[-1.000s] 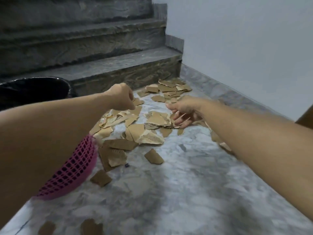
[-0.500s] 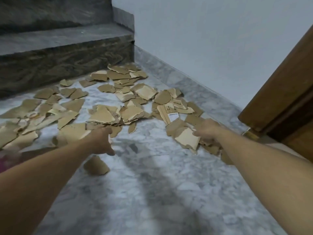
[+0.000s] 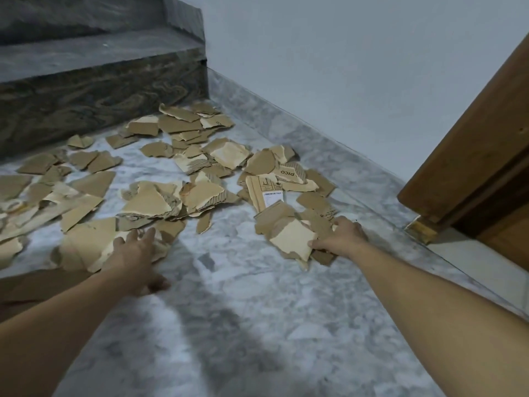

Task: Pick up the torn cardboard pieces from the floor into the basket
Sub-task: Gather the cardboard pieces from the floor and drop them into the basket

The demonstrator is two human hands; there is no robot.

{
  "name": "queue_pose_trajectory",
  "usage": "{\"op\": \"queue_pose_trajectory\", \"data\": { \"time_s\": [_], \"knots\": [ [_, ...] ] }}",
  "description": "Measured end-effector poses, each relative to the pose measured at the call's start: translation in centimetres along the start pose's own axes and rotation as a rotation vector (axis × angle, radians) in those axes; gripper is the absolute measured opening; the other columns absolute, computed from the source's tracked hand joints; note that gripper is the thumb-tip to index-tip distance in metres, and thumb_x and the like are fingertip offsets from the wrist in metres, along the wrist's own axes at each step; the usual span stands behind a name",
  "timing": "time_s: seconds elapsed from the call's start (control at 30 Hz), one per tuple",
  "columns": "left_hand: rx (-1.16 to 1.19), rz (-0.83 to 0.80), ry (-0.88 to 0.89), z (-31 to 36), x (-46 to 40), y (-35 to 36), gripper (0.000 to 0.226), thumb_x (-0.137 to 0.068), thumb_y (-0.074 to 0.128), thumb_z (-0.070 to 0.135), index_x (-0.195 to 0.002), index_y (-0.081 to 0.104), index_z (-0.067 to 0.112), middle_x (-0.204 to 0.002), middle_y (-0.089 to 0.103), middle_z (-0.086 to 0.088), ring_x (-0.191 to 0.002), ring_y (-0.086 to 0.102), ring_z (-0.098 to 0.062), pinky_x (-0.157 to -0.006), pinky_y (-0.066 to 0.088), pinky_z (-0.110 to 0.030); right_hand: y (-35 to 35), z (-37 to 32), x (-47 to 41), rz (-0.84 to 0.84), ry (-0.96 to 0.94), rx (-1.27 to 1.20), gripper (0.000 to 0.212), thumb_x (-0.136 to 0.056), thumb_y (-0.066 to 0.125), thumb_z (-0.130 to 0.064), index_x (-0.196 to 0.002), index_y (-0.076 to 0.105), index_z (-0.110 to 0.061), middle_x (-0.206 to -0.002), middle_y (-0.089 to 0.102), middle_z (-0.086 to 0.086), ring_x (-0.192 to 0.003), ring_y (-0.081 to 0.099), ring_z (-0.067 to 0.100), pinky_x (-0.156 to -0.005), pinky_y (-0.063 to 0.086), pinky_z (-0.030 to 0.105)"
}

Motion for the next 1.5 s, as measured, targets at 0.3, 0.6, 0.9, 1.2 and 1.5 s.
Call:
{"op": "queue_pose_trajectory", "data": {
  "time_s": [0.3,0.6,0.9,1.2,1.5],
  "knots": [
    [0.291,0.431,-0.052,-4.2,-0.7,-2.2,0.074,-0.077,0.075,0.041,-0.136,0.046,0.008,-0.150,0.030,-0.016,-0.132,0.033,-0.039,-0.106,0.035,-0.051,3.2,-6.4,0.3,-0.135,-0.157,-0.173,0.138,-0.020,0.087,-0.060,-0.144,0.035,-0.030,-0.146,0.045,0.005,-0.132,0.045,0.030,-0.107,0.042,0.046],
    [0.527,0.238,-0.723,-18.1,-0.4,2.2,0.086,-0.080,0.057,0.054,-0.144,0.033,0.003,-0.157,0.009,-0.023,-0.143,0.009,-0.045,-0.116,0.013,-0.058,6.7,-11.3,2.9,-0.200,-0.192,0.101,0.082,-0.039,0.092,-0.052,-0.102,0.060,-0.009,-0.104,0.064,0.007,-0.095,0.060,0.024,-0.081,0.054,0.037],
    [0.433,0.007,-0.666,-17.9,0.9,2.6,0.104,-0.058,0.070,0.069,-0.138,0.038,0.011,-0.141,0.036,-0.018,-0.132,0.030,-0.038,-0.109,0.027,-0.046,8.8,-15.5,6.1,-0.346,-0.252,-0.037,0.034,-0.070,0.087,-0.017,-0.075,0.054,-0.009,-0.085,0.057,0.009,-0.075,0.056,0.021,-0.059,0.044,0.027],
    [0.653,0.073,-0.680,-18.3,2.0,2.4,0.102,-0.063,0.061,0.074,-0.145,0.033,0.019,-0.152,0.020,-0.015,-0.140,0.014,-0.039,-0.109,0.025,-0.049,11.5,-19.2,8.7,-0.377,-0.318,-0.072,0.056,-0.071,0.086,-0.018,-0.116,0.060,0.004,-0.115,0.063,0.019,-0.101,0.060,0.031,-0.083,0.052,0.037],
    [0.798,-0.033,-0.569,-16.0,2.9,4.1,0.110,-0.052,0.089,0.048,-0.141,0.031,0.018,-0.137,0.027,-0.013,-0.128,0.032,-0.033,-0.093,0.046,-0.040,13.9,-20.3,10.6,-0.435,-0.310,-0.128,0.035,-0.075,0.084,-0.015,-0.097,0.061,-0.002,-0.090,0.059,0.009,-0.073,0.055,0.018,-0.058,0.046,0.025]
  ]
}}
Point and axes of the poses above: each hand's wrist, its own x-axis away from the middle knuckle, its own y-axis out of the palm, z = x × y, the point moved 8 cm from there along -x, towards the middle knuckle
